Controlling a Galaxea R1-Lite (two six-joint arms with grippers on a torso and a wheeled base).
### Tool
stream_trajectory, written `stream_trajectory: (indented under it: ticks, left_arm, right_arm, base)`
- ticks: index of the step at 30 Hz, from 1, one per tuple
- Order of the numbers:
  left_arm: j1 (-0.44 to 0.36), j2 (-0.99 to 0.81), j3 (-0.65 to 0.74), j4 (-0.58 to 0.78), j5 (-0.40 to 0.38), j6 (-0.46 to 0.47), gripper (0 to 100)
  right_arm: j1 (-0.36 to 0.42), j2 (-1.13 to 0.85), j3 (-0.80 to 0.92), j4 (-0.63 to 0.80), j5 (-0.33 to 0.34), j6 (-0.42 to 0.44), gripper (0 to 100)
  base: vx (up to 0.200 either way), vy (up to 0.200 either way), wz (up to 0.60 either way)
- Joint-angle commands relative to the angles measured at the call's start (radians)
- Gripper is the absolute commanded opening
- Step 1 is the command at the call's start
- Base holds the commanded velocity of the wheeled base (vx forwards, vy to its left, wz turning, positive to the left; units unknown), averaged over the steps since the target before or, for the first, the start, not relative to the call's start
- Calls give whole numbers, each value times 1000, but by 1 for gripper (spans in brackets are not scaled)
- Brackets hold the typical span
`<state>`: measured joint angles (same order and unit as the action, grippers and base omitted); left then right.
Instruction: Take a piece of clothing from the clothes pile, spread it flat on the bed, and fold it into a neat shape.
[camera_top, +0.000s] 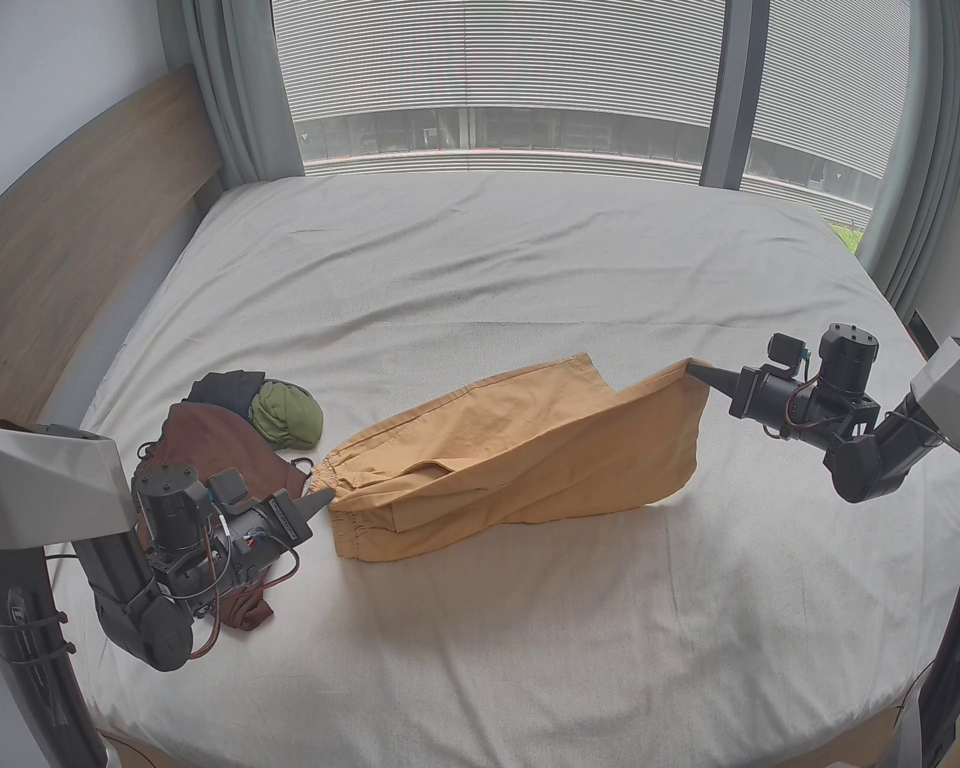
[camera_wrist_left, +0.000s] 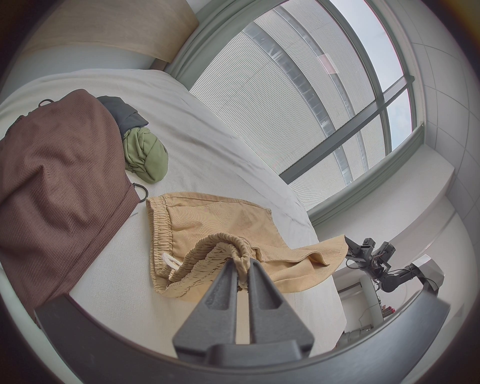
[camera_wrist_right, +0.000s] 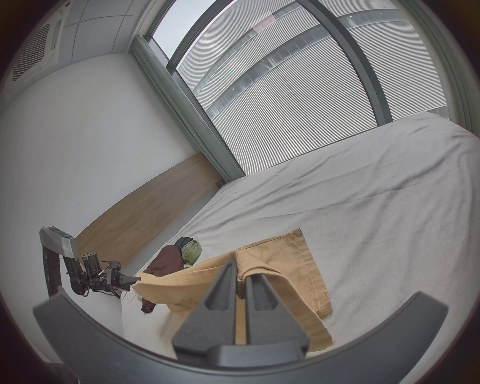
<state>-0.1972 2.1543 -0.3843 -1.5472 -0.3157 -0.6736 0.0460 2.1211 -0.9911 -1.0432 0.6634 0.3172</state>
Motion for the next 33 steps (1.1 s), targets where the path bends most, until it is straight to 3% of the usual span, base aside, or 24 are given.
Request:
stream_trajectory:
  ticks: [1,23,33]
  left_arm:
    - [1,6,-13,-1,3,-11,0]
    - [5,24,-68,1,67,-66,0]
    - [7,49,-94,1,66,-76,0]
  right_arm:
    - [11,16,-57,34,-8,3,0]
    - [48,97,-319,227,-44,5,0]
    - [49,198,-406,232,-67,5,0]
  base:
    - [0,0,0]
    - [0,0,0]
    - [0,0,0]
